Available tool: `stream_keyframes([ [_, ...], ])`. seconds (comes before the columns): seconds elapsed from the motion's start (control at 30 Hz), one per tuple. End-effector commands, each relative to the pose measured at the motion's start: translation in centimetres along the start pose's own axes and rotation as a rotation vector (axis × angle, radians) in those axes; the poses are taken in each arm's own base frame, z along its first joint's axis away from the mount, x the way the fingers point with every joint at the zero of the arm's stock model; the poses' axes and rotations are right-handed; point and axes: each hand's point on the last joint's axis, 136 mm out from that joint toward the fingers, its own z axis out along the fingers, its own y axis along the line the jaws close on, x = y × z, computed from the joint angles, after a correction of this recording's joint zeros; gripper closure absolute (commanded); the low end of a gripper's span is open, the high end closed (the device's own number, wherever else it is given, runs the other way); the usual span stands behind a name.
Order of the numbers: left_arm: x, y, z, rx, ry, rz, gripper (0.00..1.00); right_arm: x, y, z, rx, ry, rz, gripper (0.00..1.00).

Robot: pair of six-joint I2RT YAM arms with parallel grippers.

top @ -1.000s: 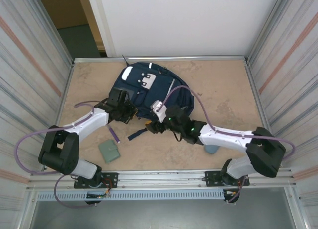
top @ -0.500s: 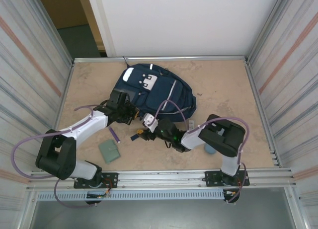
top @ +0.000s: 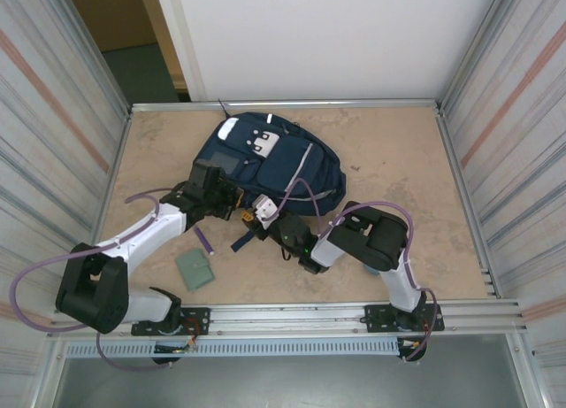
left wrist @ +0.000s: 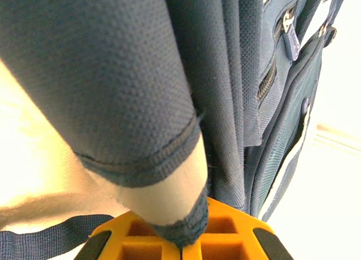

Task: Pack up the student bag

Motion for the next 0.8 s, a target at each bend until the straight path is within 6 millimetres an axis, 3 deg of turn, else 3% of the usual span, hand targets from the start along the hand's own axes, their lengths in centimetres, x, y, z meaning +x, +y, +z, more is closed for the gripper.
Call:
stream_keyframes([
  [0.0,3.3,-0.8,-1.1,0.047,0.136,0.004,1.0,-1.3,-1.1,1.4,0.097,-0.057,0.1,0.59],
  [0.4,5.3,-0.5,-0.6,0.029,0.188,0.034,1.0,-0.5,-0.1,2.0,0.13,-0.042,0.161,0.78],
  [0.77,4.3,0.8,-1.0,-0.021,0.116,0.062,1.0,0.6,0.1,1.0,0.183,0.003,0.13,0.95],
])
